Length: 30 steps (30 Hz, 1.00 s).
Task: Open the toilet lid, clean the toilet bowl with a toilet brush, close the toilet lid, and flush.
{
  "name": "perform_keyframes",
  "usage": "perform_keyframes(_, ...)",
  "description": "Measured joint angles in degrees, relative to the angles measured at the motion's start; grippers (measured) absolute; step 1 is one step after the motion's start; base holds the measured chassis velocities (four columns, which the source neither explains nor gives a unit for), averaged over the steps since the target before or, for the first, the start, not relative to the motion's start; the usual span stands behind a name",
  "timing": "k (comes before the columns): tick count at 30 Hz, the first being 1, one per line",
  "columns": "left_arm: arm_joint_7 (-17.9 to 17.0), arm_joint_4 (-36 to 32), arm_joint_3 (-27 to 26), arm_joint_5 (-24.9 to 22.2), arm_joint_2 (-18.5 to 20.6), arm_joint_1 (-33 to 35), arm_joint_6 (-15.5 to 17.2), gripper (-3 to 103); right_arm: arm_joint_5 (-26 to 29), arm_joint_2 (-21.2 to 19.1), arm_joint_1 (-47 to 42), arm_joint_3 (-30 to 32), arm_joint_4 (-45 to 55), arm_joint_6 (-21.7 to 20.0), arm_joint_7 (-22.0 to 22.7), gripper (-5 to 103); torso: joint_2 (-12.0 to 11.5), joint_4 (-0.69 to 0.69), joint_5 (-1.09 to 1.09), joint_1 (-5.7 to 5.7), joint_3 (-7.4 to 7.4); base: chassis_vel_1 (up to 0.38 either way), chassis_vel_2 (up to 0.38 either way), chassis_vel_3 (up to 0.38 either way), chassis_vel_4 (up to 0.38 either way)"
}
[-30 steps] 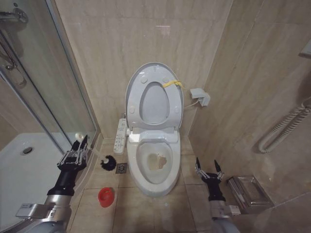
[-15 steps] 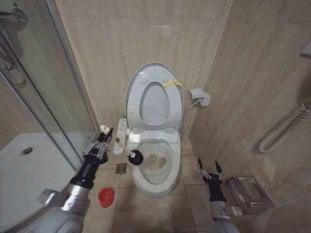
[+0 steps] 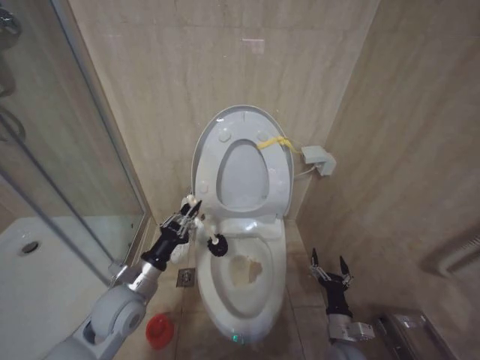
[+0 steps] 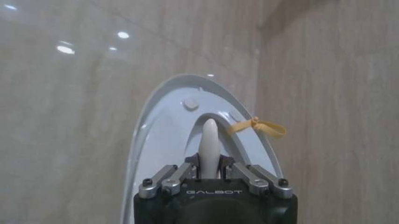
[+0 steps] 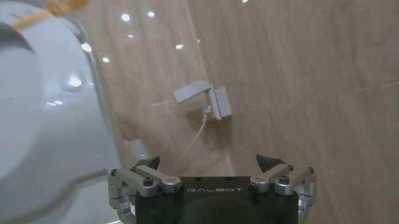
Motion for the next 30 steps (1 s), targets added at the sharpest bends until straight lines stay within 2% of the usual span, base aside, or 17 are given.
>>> perform_keyframes(1, 1.49, 0.91, 1.64, -0.44, 0.65, -1.79, -0.44, 20, -0.20, 0.23, 0.03, 0.21, -0.14, -0.03, 0.35, 100, -0.01, 0.04, 0.01, 0.03, 0.02, -0.195, 0.241, 0.244, -0.218)
perform_keyframes(2, 3.49, 1.79, 3.26, -0.88, 1.16, -3.35, -1.15, 20, -0.36, 0.37, 0.00, 0.38, -0.27, -0.03, 0.42, 100, -0.02, 0.00, 0.02, 0.05, 0.02, -0.195, 0.199, 0.174, -0.218)
perform_keyframes(3, 3.49, 1.79, 3.26, -0.88, 1.16, -3.35, -1.15, 20, -0.36, 0.37, 0.00, 0.38, -0.27, -0.03, 0.42, 100, -0.02, 0.00, 0.02, 0.05, 0.02, -0.195, 0.199, 0.174, -0.218)
perform_keyframes(5, 7.17, 3.25, 5.80, -1.54, 1.60, -5.42, -2.46, 20, -0.58, 0.51, -0.11, 0.71, -0.44, 0.02, 0.39, 100, -0.02, 0.00, 0.00, 0.05, 0.02, -0.127, 0.151, 0.075, -0.085)
perform_keyframes(7, 9.97, 4.39, 7.85, -1.76, 1.60, -6.80, -3.29, 20, -0.57, 0.62, -0.12, 0.91, -0.53, 0.03, 0.39, 100, -0.01, 0.05, 0.01, 0.02, 0.01, -0.067, 0.090, 0.003, -0.010)
perform_keyframes(16, 14.63, 5.64, 11.24, -0.45, 1.13, -7.64, -3.86, 20, -0.49, 0.70, -0.16, 1.54, -0.73, 0.14, 0.12, 100, 0.02, 0.01, 0.01, -0.06, -0.02, 0.017, -0.035, -0.025, 0.032)
perform_keyframes(20, 16.50, 6.29, 11.99, 0.79, 1.35, -7.26, -4.55, 20, -0.02, 0.69, -0.13, 1.65, -0.87, 0.50, -0.74, 100, 0.01, 0.04, 0.01, -0.04, -0.02, 0.010, -0.013, -0.011, 0.003)
perform_keyframes(30, 16.75, 5.14, 12.21, 1.64, 3.63, -5.17, -4.98, 20, 0.92, 0.78, -0.15, 2.11, -0.92, 0.75, -2.10, 100, 0.01, 0.02, 0.01, -0.02, -0.01, 0.000, 0.000, 0.000, 0.000)
